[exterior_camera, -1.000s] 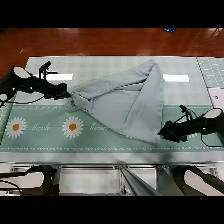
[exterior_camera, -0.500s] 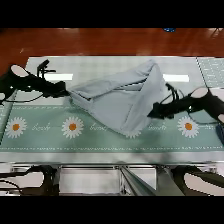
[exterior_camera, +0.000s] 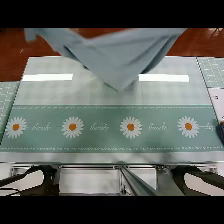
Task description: Fold the shirts.
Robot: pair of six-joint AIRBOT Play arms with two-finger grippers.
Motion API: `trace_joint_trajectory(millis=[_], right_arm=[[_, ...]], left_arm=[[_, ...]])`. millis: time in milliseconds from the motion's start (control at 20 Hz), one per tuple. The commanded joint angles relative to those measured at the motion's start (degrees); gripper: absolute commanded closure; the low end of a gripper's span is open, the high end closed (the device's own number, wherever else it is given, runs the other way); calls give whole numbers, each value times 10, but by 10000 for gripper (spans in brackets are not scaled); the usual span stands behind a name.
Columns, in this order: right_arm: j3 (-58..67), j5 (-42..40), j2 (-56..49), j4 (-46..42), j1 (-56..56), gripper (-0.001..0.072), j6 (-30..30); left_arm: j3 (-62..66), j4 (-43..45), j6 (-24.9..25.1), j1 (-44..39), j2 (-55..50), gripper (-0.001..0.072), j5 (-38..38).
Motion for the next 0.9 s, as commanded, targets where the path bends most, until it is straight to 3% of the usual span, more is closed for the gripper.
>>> trace_joint_trajectory(millis=[0,400,600,750,850], right_arm=[[100,-10,69,-53,0,691,21],[18,17,293,-136,0,691,24],[-13,78,341,-136,0,691,36],[-46,123,343,-135,0,691,47],[-108,118,343,-132,0,691,48]], left_arm=[[145,-1,-1,24,61,690,-10],[131,166,-2,70,307,690,-38],[131,283,-25,-29,378,690,-54],[99,308,-33,-108,379,690,-84],[29,329,-38,-113,374,689,-90]])
